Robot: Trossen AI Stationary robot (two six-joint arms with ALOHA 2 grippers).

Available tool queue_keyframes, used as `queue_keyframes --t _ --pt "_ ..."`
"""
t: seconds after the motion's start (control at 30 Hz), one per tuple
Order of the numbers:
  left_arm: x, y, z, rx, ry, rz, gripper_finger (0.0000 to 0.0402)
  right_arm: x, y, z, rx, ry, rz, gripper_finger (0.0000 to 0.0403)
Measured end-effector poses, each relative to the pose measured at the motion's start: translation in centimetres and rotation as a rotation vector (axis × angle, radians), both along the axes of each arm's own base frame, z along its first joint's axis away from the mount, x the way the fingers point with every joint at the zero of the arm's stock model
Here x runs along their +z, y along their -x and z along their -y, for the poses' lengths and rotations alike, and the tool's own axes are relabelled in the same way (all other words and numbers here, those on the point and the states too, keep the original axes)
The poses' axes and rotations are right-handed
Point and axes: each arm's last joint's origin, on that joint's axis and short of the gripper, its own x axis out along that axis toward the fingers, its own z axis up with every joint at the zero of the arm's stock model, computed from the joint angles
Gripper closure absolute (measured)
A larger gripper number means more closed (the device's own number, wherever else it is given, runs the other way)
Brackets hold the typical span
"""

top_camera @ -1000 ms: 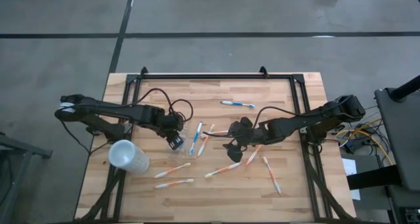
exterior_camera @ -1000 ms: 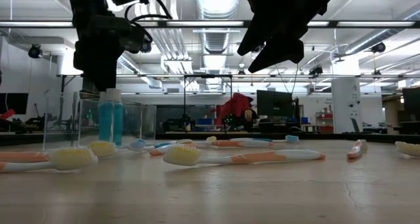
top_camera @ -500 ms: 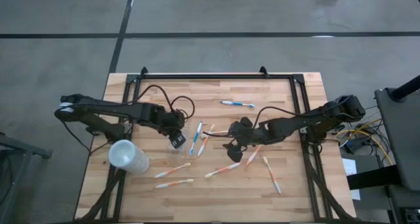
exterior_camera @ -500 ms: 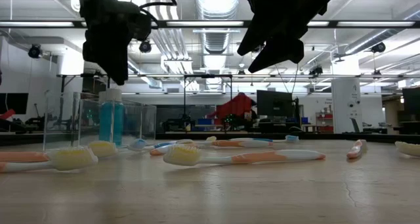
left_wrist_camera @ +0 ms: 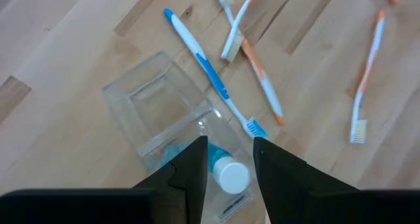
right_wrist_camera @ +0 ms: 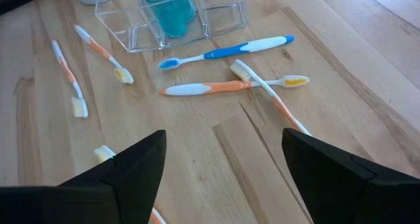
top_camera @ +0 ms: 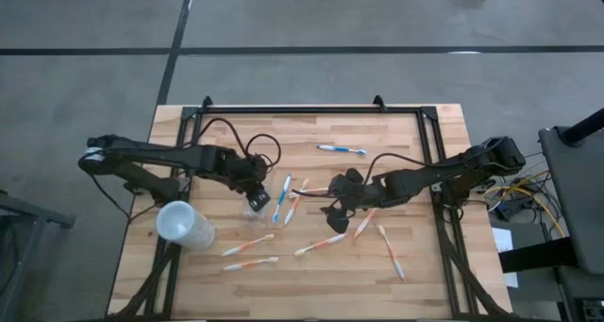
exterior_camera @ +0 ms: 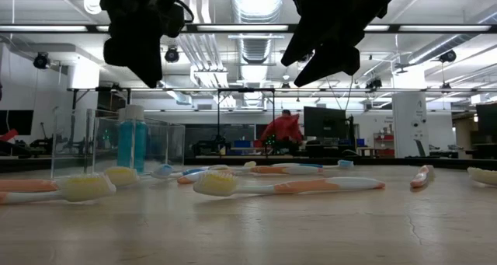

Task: Pick & Place toothbrushing station
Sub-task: Put the orange toothbrush into the transparent organizer

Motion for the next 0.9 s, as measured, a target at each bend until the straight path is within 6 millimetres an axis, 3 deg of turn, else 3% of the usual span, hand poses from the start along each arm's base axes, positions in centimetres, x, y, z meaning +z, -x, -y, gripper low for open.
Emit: queue_keyframes --t 0.33,0.53,0.7,0.9 --pt "2.1 -0.8 -0.1 -0.019 -0.012 0.099 0.0275 0.0 0.0 0.0 0.001 0.003 -0.003 0.0115" --pt "4.4 -1.2 -0.2 -0.081 -0.073 0.173 0.0275 -0.2 0.2 0.2 -0.004 0.008 -0.030 0.0117" --pt "6.9 -1.4 -0.2 -0.245 -0.201 0.245 0.0275 -0.2 0.2 0.2 -0.005 0.007 -0.034 0.0110" --pt "9.4 -1.2 -0.4 -0.315 -0.367 0.334 0.0275 -0.3 0.2 0.2 -0.014 -0.005 -0.035 0.0103"
